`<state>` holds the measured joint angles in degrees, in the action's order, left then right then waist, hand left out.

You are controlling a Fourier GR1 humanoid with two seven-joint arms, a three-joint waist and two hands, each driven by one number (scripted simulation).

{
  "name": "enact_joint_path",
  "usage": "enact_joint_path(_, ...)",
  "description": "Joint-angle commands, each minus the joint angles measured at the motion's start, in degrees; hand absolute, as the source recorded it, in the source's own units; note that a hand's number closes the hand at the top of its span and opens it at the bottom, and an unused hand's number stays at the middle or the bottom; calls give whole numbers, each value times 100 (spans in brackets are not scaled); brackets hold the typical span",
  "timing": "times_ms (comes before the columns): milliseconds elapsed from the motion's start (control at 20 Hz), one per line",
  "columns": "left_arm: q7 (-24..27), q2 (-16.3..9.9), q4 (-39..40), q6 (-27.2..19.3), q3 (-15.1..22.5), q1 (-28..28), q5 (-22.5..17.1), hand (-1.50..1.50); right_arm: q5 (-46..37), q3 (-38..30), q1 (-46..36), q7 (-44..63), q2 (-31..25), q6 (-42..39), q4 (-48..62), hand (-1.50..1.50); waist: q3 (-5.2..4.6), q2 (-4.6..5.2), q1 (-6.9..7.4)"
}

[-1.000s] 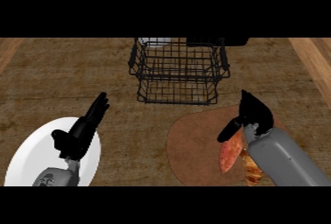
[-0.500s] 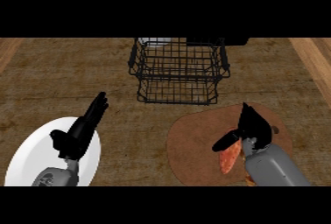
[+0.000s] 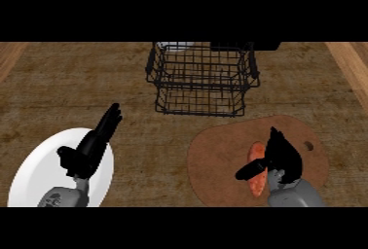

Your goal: Pick the sweet potato from the cutting board and place it in the tiered basket

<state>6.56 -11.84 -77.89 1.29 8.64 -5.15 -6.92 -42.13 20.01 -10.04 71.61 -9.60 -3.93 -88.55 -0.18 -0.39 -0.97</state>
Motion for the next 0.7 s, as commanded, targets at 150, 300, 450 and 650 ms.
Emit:
enact_joint_path(150,218,225,457,-82,32,-262,188,0,-684,40,122,1309,668,-74,76,-150,8,53,47)
enact_joint_path(300,-80,-52,97,217,-242,-199,-92,0,-825,-60,400,976,772,7,-582,150,15,30,79)
enact_joint_path(450,-325,191,-182,-4,21,-107,205,0,-1212,-79,710,324,487,18,-875,150,17,28,78)
enact_joint_path(650,-266,131,-201,116,-49,-96,203,0,-1613,-130,81,332,945,325,29,150,18,36,121)
